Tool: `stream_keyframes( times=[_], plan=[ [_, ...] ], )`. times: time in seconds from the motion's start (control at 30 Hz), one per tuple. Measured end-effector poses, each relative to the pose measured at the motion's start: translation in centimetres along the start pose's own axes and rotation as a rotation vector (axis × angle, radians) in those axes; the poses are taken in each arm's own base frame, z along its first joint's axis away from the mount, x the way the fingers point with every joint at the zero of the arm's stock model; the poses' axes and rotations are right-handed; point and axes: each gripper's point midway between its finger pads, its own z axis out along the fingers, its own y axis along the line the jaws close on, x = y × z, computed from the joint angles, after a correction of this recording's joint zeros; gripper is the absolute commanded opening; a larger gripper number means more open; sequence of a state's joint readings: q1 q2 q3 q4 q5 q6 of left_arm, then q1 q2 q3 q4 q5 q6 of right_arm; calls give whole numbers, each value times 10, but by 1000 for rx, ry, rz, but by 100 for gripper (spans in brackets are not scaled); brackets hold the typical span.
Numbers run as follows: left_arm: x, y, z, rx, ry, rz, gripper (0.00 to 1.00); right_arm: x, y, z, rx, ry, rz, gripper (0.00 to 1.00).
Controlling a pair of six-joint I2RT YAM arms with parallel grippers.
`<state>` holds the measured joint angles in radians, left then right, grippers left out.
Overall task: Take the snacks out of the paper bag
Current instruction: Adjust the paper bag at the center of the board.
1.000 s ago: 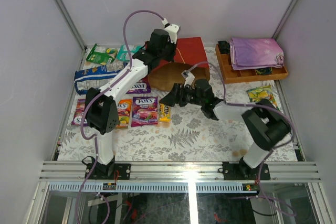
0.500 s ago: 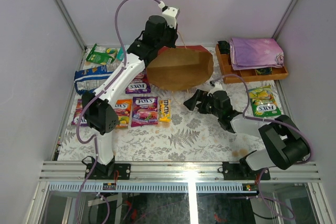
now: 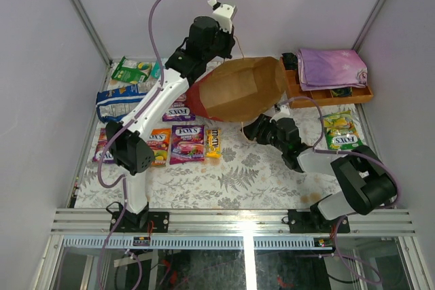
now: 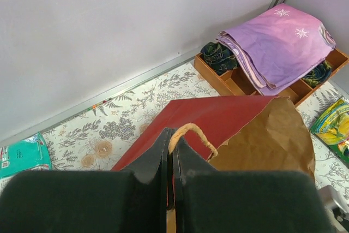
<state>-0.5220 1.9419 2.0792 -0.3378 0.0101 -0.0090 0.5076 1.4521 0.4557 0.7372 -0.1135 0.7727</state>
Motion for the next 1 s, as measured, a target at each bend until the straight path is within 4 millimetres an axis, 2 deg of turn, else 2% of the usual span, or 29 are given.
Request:
stream_keyframes(
  times=[0.13, 0.17, 0.23, 0.3, 0.47, 0.53, 0.63, 0.67, 0.7, 0.83, 0.9, 1.0],
  plan=[
    [-1, -1, 1, 2, -2, 5, 0, 4, 9, 3, -54, 20, 38, 8],
    [-2, -1, 2, 2, -4, 7, 0, 4, 14, 3, -72, 20, 47, 1],
    [-3, -1, 3, 1, -6, 7, 2, 2, 19, 2, -93, 20, 51, 0],
    [-4, -1, 6, 1, -9, 8, 13, -1, 25, -1, -113, 14, 55, 0],
    [3, 1, 20, -1, -4, 18, 27, -25, 49, -16, -176, -50, 51, 0],
    [6, 1, 29, -1, 1, 23, 47, -35, 59, -22, -198, -78, 54, 0],
    [8, 0, 42, 8, 1, 40, 87, -54, 73, -25, -222, -130, 68, 0],
    [10, 0, 44, 10, 7, 40, 97, -59, 76, -24, -225, -141, 74, 0],
    [13, 1, 44, 9, 17, 43, 100, -64, 78, -22, -225, -152, 83, 0],
    [12, 5, 36, -2, 29, 48, 100, -78, 85, -8, -222, -177, 124, 0],
    [8, 9, 23, -16, 32, 49, 100, -82, 85, 1, -211, -179, 142, 0],
    [-4, 24, -8, -62, 26, 46, 100, -87, 86, 15, -200, -174, 163, 0]
  ],
)
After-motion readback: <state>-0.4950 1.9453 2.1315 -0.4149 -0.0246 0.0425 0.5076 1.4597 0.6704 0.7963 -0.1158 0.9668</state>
